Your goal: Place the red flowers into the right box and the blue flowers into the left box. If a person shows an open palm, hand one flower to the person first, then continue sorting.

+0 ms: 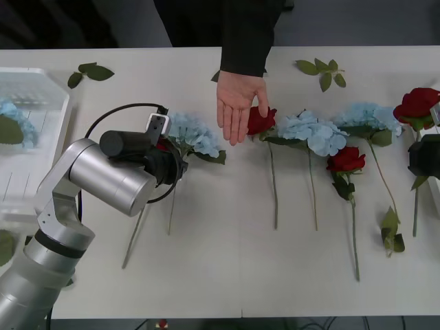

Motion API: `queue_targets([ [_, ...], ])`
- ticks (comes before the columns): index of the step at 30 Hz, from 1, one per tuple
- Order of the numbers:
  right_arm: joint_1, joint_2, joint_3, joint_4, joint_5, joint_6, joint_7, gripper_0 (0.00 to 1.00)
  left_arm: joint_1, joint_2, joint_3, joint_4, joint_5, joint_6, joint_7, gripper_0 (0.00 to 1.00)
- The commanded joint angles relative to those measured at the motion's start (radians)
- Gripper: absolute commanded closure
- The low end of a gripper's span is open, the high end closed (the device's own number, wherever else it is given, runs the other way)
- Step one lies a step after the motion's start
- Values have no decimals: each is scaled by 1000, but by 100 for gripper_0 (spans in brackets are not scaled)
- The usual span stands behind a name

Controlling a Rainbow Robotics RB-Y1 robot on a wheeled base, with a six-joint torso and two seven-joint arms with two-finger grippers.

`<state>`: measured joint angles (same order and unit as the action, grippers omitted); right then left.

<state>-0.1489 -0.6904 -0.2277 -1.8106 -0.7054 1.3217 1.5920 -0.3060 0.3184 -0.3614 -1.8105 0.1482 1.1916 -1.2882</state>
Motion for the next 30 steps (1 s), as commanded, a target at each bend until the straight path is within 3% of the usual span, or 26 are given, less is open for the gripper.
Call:
queue_targets([
  [1,-8,19,-48,-131,-68,-24,112,100,-5,4,16,-21,-1,-7,-26,0],
  [9,-15,98,-61,-247,-215,-276,319,100,-5,5,16,-21,1,-7,-26,0],
  [19,-92,140,149,-248,-375,-728,536,100,-5,5,16,-23,4,-7,-26,0],
  [25,-146,140,271,-247,-405,-883,534,100,-5,5,16,-23,5,-7,-26,0],
  [30,-163,140,284,-239,-404,-903,537,100,-5,5,16,-23,5,-7,-26,0],
])
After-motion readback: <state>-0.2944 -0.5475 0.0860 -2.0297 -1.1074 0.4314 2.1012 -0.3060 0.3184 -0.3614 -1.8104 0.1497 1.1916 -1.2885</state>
